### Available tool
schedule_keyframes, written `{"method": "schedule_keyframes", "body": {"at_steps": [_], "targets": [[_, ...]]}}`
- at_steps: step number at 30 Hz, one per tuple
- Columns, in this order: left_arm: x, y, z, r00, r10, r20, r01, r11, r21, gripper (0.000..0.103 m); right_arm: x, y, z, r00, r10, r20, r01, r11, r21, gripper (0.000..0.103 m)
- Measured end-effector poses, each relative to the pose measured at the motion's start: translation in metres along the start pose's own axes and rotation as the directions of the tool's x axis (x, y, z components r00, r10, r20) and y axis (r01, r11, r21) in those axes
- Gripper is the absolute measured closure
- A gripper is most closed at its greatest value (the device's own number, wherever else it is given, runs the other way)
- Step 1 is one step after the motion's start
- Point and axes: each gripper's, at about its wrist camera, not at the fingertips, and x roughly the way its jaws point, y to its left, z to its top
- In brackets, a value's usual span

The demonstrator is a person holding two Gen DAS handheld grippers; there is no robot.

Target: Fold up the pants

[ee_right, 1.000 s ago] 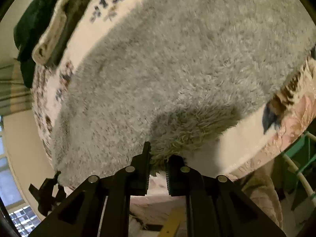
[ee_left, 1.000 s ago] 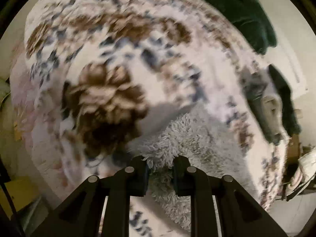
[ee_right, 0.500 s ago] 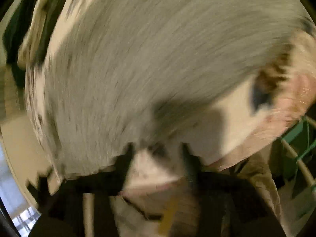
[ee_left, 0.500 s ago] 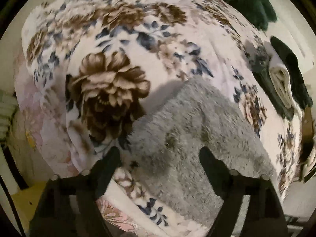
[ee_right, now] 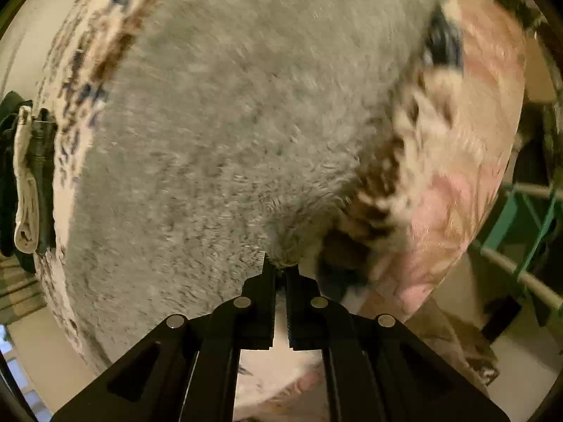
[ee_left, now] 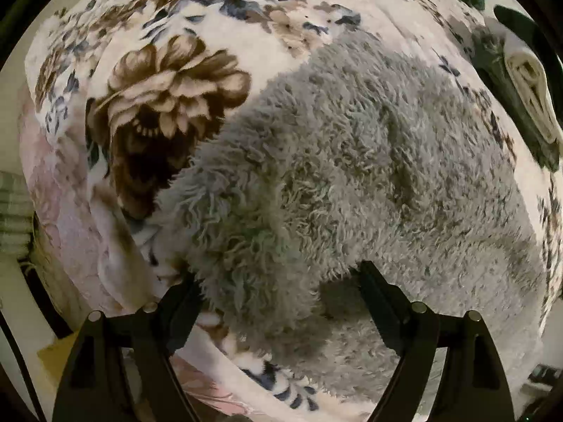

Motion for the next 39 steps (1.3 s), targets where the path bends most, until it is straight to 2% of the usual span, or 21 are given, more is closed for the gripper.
{"method": "schedule_keyframes", "body": {"at_steps": [1,3,4,6,8,10,12,15,17,20,24,25,26,27,31,33,34,36,37,38,39], "targets": [[-0.002,-0.001,-0.002,1.000,0.005,-0.001,-0.005,1.000,0.010,0.019,0.014,-0.007,0.005,0.997,0.026,-0.072,-0.025,0.999,0.022,0.093],[-0.009,-0.006,-0.005,1.000,0.008,0.000,-0.008,1.000,0.026,0.019,0.019,-0.013,0.005,0.990,0.061,-0.125,-0.054,0.997,0.059,0.089],[-0.016,-0.011,-0.007,1.000,0.002,0.009,-0.002,0.999,0.039,0.019,0.012,-0.014,0.008,0.989,0.090,-0.113,-0.084,0.995,0.056,0.088],[-0.034,-0.026,-0.011,0.999,0.002,0.043,-0.006,0.997,0.078,0.019,-0.008,-0.017,0.012,0.991,0.115,-0.070,-0.113,0.993,0.028,0.074],[-0.054,-0.043,-0.021,0.997,0.006,0.078,-0.016,0.992,0.123,0.019,-0.032,-0.018,0.022,0.992,0.124,0.010,-0.124,0.992,0.013,0.046],[-0.071,-0.068,-0.032,0.996,0.000,0.088,-0.015,0.987,0.163,0.011,-0.055,-0.032,0.039,0.987,0.134,0.085,-0.137,0.990,0.034,0.043],[-0.080,-0.087,-0.038,0.996,-0.021,0.091,0.004,0.983,0.182,0.008,-0.077,-0.051,0.067,0.979,0.140,0.145,-0.153,0.985,0.081,0.043],[-0.085,-0.148,-0.058,0.994,-0.086,0.066,0.067,0.965,0.253,0.008,-0.105,-0.099,0.112,0.962,0.130,0.240,-0.172,0.972,0.160,0.043],[-0.082,-0.190,-0.070,0.994,-0.094,0.059,0.071,0.946,0.315,0.008,-0.118,-0.133,0.140,0.955,0.120,0.272,-0.175,0.966,0.189,0.043],[-0.071,-0.256,-0.099,0.994,-0.105,0.029,0.084,0.905,0.416,0.008,-0.126,-0.175,0.188,0.945,0.131,0.301,-0.206,0.951,0.232,0.043],[-0.043,-0.331,-0.141,0.995,-0.089,-0.051,0.103,0.849,0.518,0.008,-0.120,-0.200,0.238,0.932,0.188,0.311,-0.261,0.942,0.211,0.043],[-0.038,-0.349,-0.154,0.994,-0.083,-0.066,0.105,0.831,0.546,0.008,-0.116,-0.203,0.251,0.932,0.196,0.306,-0.263,0.945,0.194,0.050],[-0.035,-0.361,-0.165,0.994,-0.082,-0.072,0.109,0.816,0.567,0.008,-0.116,-0.203,0.256,0.926,0.208,0.317,-0.274,0.944,0.182,0.085],[-0.034,-0.374,-0.175,0.995,-0.073,-0.071,0.101,0.799,0.593,0.008,-0.114,-0.195,0.259,0.919,0.212,0.333,-0.279,0.946,0.167,0.097],[-0.030,-0.412,-0.214,0.996,-0.049,-0.069,0.083,0.731,0.677,0.008,-0.139,-0.204,0.264,0.884,0.218,0.414,-0.285,0.952,0.107,0.096],[-0.029,-0.423,-0.225,0.997,-0.043,-0.068,0.078,0.707,0.702,0.008,-0.133,-0.207,0.269,0.884,0.252,0.393,-0.306,0.949,0.081,0.096],[-0.026,-0.430,-0.233,0.997,-0.031,-0.064,0.068,0.689,0.722,0.008,-0.121,-0.207,0.275,0.891,0.312,0.330,-0.349,0.935,0.060,0.092],[-0.020,-0.437,-0.240,0.998,-0.022,-0.065,0.063,0.665,0.744,0.008,-0.109,-0.207,0.281,0.908,0.338,0.247,-0.358,0.933,0.040,0.084],[-0.017,-0.441,-0.245,0.998,-0.011,-0.065,0.056,0.649,0.759,0.008,-0.110,-0.211,0.279,0.909,0.335,0.249,-0.351,0.936,0.024,0.066],[-0.014,-0.444,-0.249,0.998,-0.003,-0.064,0.051,0.637,0.769,0.008,-0.113,-0.219,0.275,0.902,0.339,0.267,-0.356,0.934,0.017,0.041],[-0.009,-0.447,-0.253,0.998,0.007,-0.065,0.046,0.622,0.781,0.008,-0.114,-0.226,0.273,0.892,0.358,0.278,-0.378,0.925,0.023,0.032]]}}
